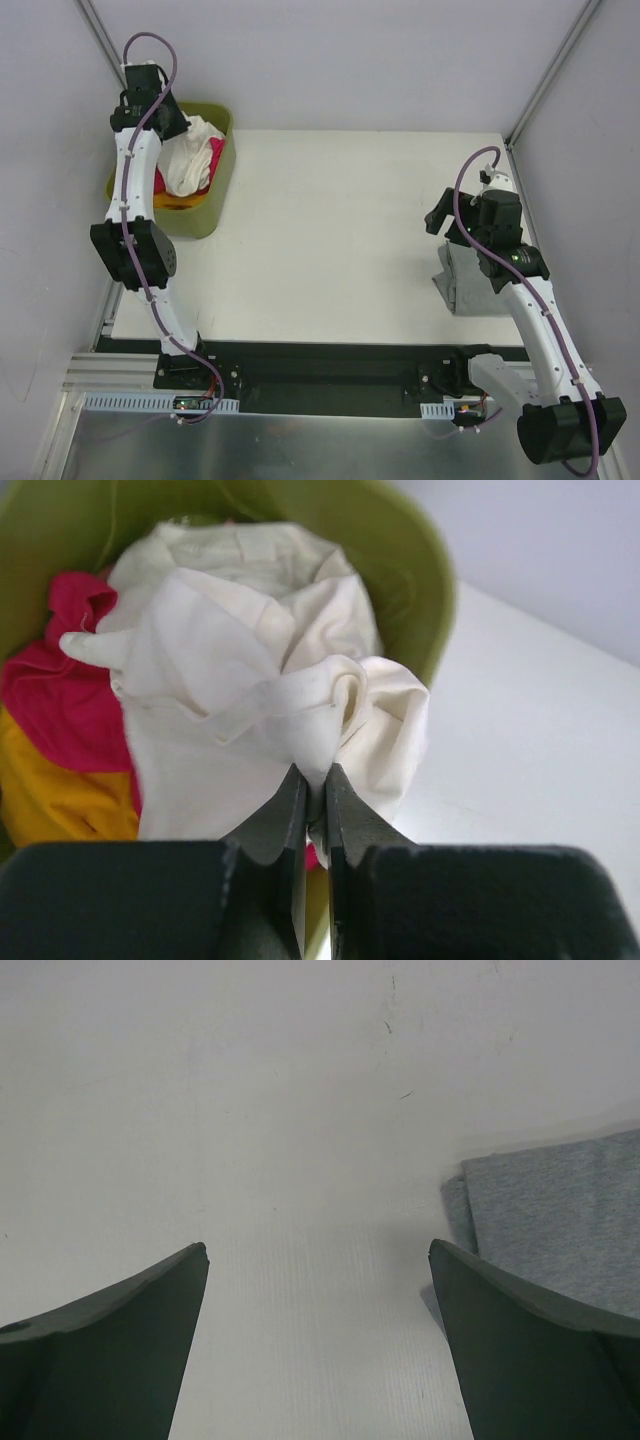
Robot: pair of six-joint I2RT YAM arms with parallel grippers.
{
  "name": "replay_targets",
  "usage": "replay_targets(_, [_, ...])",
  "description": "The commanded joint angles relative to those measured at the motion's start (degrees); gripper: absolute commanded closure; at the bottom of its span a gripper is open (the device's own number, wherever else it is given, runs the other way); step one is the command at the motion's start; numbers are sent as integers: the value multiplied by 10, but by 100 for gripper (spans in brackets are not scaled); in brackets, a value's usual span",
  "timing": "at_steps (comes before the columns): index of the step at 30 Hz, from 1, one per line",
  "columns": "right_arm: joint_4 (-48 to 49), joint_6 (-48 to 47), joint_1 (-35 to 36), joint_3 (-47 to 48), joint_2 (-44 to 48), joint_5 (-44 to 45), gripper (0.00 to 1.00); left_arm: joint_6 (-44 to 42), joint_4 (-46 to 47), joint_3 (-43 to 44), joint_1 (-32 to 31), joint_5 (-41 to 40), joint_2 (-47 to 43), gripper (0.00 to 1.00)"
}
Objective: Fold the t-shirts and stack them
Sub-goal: Grab the tshirt from the pile, then move the tshirt to the center of the board
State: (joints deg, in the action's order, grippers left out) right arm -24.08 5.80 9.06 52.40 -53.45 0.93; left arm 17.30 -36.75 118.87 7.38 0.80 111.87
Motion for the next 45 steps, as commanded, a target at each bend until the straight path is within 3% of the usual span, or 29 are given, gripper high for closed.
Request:
replay_targets(1, [10, -3, 3, 6, 20, -4, 3, -17, 19, 45, -16, -27, -132, 100])
replay_targets(8, [17, -4, 3, -2, 30, -4, 3, -23, 72, 74, -35, 36, -248, 100])
replay_targets(14, [21, -5, 3, -5, 34, -1, 3, -83, 126, 74, -140, 59, -322, 100])
replay_targets(23, [24, -11, 3, -25, 64, 14, 3, -38, 176, 114, -223, 290, -312, 100])
replay_targets(25, [24, -12, 4, -27, 72, 18, 3, -38, 190, 116, -246, 303, -305, 100])
replay_targets(35, [11, -18, 4, -46, 109, 34, 3, -76, 227, 181, -401, 283, -206, 100])
replay_targets(40, [-6, -28, 3, -56, 136, 57, 3, -125, 242, 196, -484, 228, -176, 100])
replay_targets(45, [-9, -29, 3, -71, 161, 65, 3, -139, 292, 207, -510, 167, -142, 100])
